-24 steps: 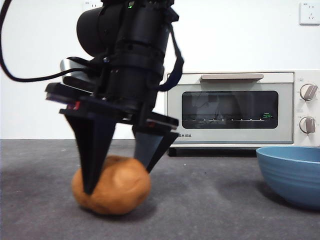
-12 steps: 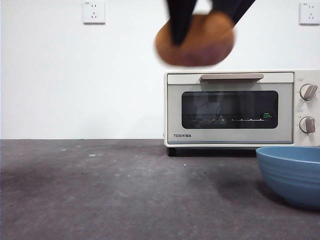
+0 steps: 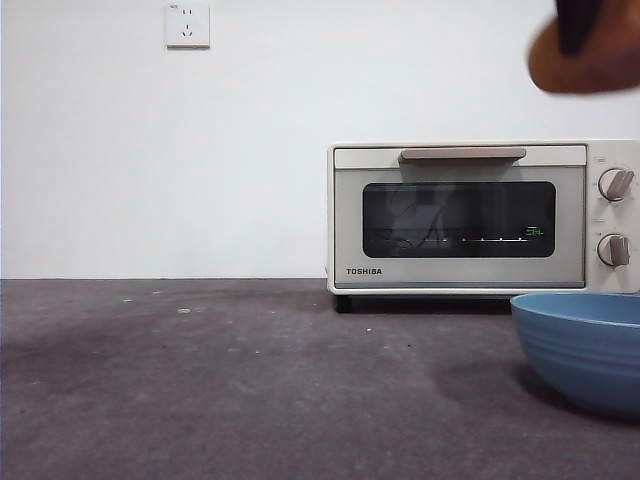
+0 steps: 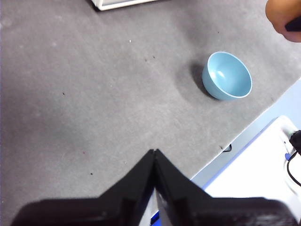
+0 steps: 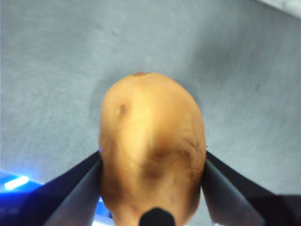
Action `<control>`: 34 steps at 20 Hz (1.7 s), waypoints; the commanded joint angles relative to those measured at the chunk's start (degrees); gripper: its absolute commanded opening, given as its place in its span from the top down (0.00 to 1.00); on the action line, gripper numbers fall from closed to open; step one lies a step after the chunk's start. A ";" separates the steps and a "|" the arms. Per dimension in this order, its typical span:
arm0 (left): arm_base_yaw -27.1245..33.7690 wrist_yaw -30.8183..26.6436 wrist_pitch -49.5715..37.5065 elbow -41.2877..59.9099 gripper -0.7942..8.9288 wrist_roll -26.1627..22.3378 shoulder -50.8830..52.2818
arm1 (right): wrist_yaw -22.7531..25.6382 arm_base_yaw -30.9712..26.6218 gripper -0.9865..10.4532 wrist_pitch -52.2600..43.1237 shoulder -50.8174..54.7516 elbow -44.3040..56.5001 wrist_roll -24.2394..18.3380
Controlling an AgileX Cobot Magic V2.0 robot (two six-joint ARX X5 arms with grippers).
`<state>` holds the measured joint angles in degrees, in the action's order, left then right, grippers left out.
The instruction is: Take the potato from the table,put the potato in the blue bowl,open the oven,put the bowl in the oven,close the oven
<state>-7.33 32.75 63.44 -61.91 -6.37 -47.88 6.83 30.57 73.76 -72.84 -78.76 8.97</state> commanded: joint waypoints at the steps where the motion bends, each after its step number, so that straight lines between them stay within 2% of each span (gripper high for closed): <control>1: -0.22 0.24 -1.68 -0.09 0.92 0.44 -0.57 | -7.10 -4.66 0.92 -4.90 0.57 7.78 -1.81; 3: -0.24 0.26 -3.43 -0.09 0.92 1.36 -1.05 | -12.11 -6.91 0.92 -10.91 0.70 13.38 -1.38; 4: -0.24 0.26 -4.04 -0.09 0.92 1.97 -1.36 | -12.61 -7.08 0.92 -13.38 0.55 15.61 -0.70; 10: -0.26 0.26 -4.79 -0.09 0.92 2.36 -3.82 | -11.10 -7.02 0.92 -18.58 -2.45 22.23 0.11; 20: -0.26 0.24 -5.95 -0.09 0.92 2.32 -5.77 | -11.34 -7.02 0.91 -19.69 -8.81 22.77 -0.13; 21: -0.26 0.24 -5.92 -0.09 0.92 2.32 -5.77 | -11.34 -7.02 0.86 -19.89 -8.92 22.77 -0.11; 23: -0.26 0.24 -6.14 -0.09 0.92 2.32 -5.77 | -11.37 -7.02 0.71 -19.85 -8.96 22.77 -0.09; 26: -0.26 0.24 -6.38 -0.09 0.92 2.32 -5.77 | -11.34 -7.02 0.68 -19.80 -9.05 22.77 0.11; 27: -0.26 0.24 -6.40 -0.09 0.92 2.34 -5.77 | -11.37 -7.02 0.64 -19.80 -9.03 22.77 0.44; 29: -0.26 0.24 -6.40 -0.09 0.92 2.34 -5.77 | -11.37 -6.99 0.49 -19.82 -9.05 22.77 0.52; 30: -0.26 0.24 -6.40 -0.09 0.92 2.34 -5.77 | -11.37 -6.99 0.46 -19.80 -9.05 22.77 0.52; 34: -0.26 0.26 -7.76 -0.09 0.92 2.86 -5.77 | -12.44 -6.93 0.46 -19.58 -9.01 22.73 0.50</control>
<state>-7.35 32.75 56.16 -61.91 -4.01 -53.67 -5.54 23.51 54.15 -81.38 -56.60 9.19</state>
